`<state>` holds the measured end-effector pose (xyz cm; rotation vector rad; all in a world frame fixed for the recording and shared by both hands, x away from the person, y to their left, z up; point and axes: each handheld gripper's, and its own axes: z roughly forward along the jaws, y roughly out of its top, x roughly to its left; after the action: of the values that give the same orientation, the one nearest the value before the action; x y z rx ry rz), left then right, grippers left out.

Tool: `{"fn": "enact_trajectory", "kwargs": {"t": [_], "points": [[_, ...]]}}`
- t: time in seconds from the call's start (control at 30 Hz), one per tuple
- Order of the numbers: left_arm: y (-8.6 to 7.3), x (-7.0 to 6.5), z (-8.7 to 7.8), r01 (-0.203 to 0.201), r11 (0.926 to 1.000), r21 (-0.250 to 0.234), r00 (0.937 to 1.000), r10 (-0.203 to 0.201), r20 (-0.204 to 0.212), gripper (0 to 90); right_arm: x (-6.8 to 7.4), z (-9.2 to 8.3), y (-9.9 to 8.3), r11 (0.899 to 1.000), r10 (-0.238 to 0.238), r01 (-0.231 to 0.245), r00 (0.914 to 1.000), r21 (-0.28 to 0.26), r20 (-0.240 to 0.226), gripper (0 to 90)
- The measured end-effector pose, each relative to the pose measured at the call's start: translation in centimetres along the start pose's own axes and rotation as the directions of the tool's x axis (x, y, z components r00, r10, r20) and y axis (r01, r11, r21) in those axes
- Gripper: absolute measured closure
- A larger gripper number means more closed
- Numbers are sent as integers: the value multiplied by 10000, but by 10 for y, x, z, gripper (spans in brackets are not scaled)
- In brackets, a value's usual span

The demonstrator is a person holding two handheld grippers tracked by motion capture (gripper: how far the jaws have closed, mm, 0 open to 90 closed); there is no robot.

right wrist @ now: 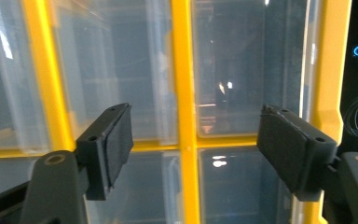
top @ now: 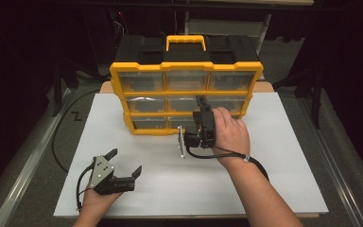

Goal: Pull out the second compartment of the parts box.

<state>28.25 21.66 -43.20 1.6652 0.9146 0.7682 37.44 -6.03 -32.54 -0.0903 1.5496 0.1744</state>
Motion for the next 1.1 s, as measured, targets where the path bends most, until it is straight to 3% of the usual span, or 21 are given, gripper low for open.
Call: {"fn": "enact_trajectory", "kwargs": {"t": [0.53,0.93,1.1], "points": [[0,0,0,15,10000,-40,10000,-15,90,4,-47,15,7,9993,93,-111,9985,346,543,539],[0,0,0,35,10000,-53,9999,-34,127,4,-58,30,13,9978,-221,172,9968,637,769,727],[0,0,0,43,10000,-64,9999,-42,152,4,-60,32,14,9978,-331,282,9961,607,813,753]]}}
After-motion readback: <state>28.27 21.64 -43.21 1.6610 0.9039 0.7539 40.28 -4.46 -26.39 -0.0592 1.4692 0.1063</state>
